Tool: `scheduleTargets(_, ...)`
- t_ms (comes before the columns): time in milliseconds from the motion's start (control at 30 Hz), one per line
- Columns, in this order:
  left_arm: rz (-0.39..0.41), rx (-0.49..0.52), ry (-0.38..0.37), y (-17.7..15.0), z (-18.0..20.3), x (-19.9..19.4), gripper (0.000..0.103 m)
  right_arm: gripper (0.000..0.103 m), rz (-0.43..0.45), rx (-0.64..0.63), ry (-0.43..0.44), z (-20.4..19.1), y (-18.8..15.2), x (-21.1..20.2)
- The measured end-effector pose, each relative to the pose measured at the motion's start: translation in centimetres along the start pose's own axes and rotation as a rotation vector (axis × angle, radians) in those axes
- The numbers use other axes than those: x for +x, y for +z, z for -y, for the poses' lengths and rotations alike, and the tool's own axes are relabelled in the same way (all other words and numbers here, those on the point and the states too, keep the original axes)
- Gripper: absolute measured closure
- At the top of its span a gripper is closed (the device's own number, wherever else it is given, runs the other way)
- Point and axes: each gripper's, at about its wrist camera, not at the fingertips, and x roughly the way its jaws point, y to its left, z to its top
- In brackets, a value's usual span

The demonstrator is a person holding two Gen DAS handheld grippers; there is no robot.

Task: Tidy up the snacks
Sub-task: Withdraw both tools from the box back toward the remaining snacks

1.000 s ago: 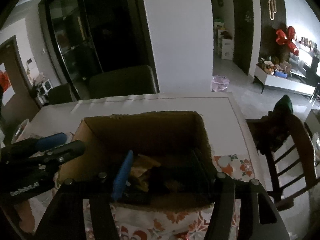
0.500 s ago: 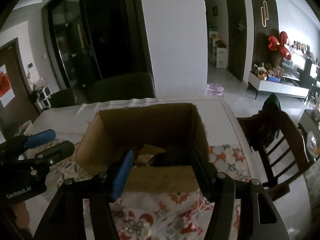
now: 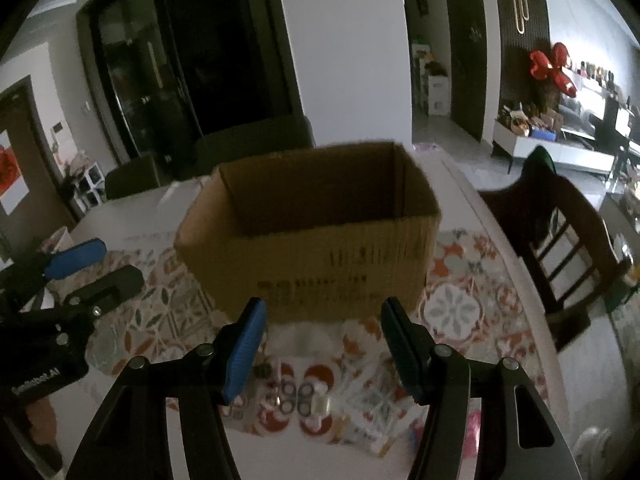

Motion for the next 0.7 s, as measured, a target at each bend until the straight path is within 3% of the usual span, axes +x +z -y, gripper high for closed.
scheduleTargets(700,-0.118,0.107,-0.074,-6.6,-0.7,4.7,0.039,0.043,-0.146,-0.011,-0.077,-2.0,-6.9,3.8)
